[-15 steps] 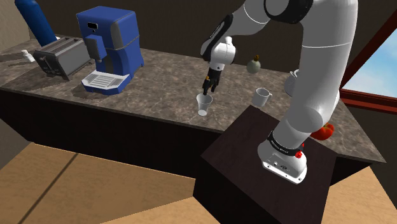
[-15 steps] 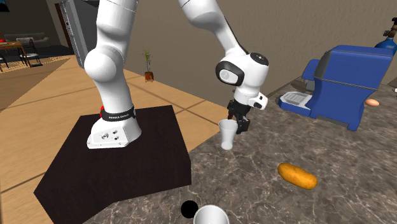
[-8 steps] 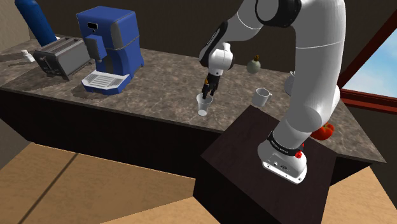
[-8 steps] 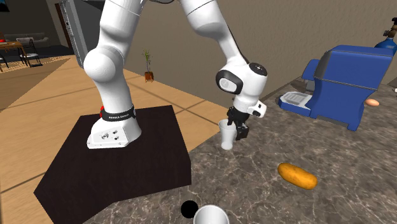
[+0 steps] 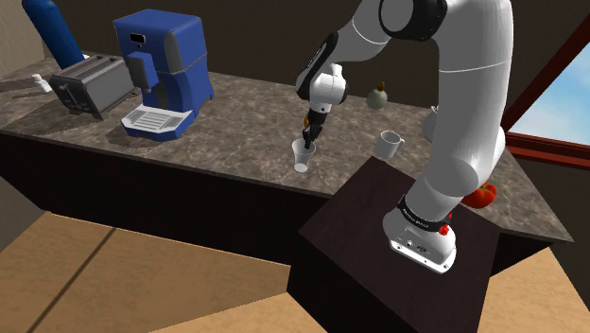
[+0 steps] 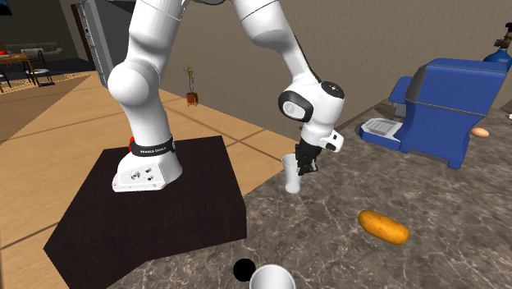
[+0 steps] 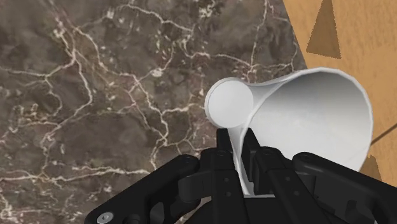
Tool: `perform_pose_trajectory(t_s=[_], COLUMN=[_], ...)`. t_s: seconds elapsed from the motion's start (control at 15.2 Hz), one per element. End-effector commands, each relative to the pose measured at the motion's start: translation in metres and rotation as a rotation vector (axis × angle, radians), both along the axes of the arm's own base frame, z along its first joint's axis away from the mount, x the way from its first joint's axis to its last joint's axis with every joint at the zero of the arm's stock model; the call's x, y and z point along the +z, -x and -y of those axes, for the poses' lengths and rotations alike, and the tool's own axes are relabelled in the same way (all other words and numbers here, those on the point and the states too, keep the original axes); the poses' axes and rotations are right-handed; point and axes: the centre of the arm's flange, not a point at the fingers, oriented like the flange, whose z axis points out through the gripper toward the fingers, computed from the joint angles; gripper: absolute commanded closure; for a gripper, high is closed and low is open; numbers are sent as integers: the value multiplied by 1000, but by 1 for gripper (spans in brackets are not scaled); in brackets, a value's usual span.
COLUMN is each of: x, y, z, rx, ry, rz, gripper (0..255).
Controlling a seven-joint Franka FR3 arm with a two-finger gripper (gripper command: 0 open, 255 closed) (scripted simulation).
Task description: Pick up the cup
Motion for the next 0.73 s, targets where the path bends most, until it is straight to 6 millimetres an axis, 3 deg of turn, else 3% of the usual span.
perform_pose_trajectory(t_s=[0.0, 0.66], x=[0, 47], y=[0, 0], z=[0, 0], rx=[0, 0], ry=[0, 0], rz=[0, 0], gripper=[255, 255])
